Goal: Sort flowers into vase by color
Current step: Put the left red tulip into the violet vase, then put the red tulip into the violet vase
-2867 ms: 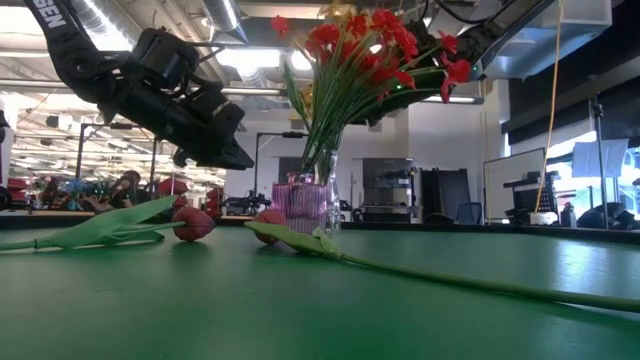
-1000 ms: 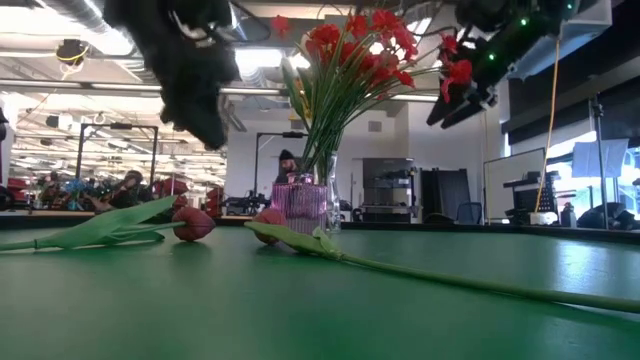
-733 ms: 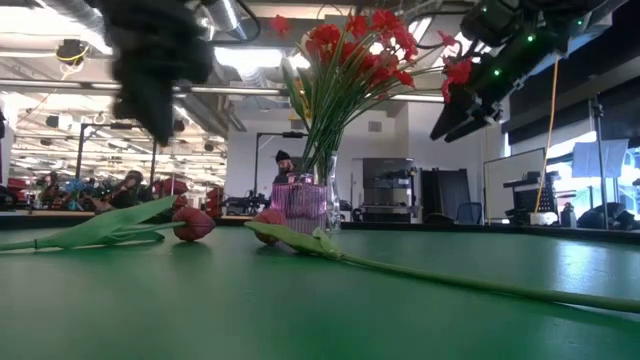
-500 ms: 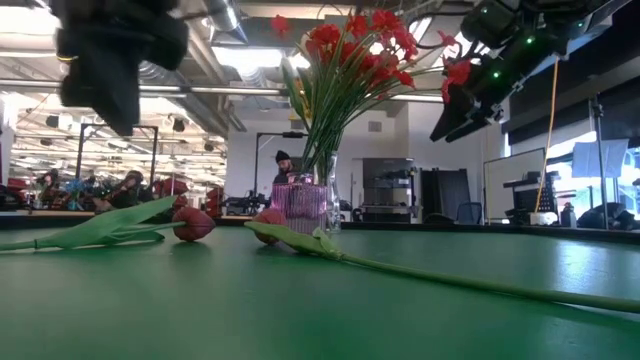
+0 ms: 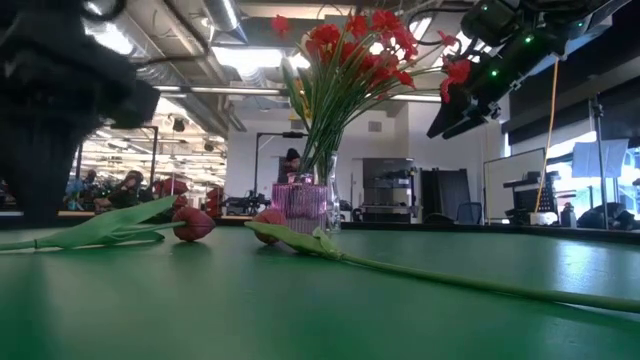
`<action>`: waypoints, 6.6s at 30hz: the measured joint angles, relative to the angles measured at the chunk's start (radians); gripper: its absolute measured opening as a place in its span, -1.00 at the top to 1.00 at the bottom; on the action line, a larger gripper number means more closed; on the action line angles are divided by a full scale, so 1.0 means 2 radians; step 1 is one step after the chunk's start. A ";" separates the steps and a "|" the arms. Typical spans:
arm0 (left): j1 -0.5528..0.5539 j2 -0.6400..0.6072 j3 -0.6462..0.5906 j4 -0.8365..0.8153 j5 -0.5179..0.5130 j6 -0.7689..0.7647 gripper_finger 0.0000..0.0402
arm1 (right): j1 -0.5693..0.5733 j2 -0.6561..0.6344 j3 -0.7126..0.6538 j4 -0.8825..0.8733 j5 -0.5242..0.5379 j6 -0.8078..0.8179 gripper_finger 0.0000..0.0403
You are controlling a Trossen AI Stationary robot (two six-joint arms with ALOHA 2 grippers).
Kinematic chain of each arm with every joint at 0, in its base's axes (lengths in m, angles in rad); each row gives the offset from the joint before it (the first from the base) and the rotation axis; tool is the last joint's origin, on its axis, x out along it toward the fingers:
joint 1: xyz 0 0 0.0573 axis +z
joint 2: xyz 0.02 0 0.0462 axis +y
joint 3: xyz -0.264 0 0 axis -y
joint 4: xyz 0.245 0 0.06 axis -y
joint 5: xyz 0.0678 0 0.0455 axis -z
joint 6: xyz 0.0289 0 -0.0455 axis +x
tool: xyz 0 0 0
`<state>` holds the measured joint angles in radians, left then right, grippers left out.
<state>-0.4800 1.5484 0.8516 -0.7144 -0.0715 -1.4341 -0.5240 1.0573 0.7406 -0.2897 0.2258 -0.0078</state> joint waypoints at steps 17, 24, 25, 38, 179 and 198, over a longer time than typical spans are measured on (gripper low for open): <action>0.029 0.073 0.007 -0.001 0.038 0.016 0.79 | 0.000 0.000 0.000 0.000 -0.005 0.000 -0.65; 0.055 0.065 0.051 -0.057 -0.027 0.120 0.98 | 0.000 0.000 0.000 0.001 -0.005 -0.004 -0.65; 0.061 0.059 0.065 -0.069 -0.052 0.132 0.98 | 0.000 0.000 0.000 0.001 -0.005 -0.004 -0.65; 0.023 -0.155 0.086 0.012 -0.419 0.309 1.00 | 0.000 0.000 -0.013 0.010 -0.016 -0.011 -0.65; 0.061 -0.163 -0.134 0.232 -0.427 0.226 0.46 | 0.475 0.228 -0.020 0.318 -0.024 0.209 -0.65; 0.059 -0.163 -0.134 0.244 -0.368 0.238 0.46 | 0.475 0.455 0.183 0.168 0.087 0.277 -0.65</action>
<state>-0.3617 1.2228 0.5835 -0.2269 -0.8081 -0.9577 0.4252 1.9672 1.1074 0.0461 0.3996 0.5471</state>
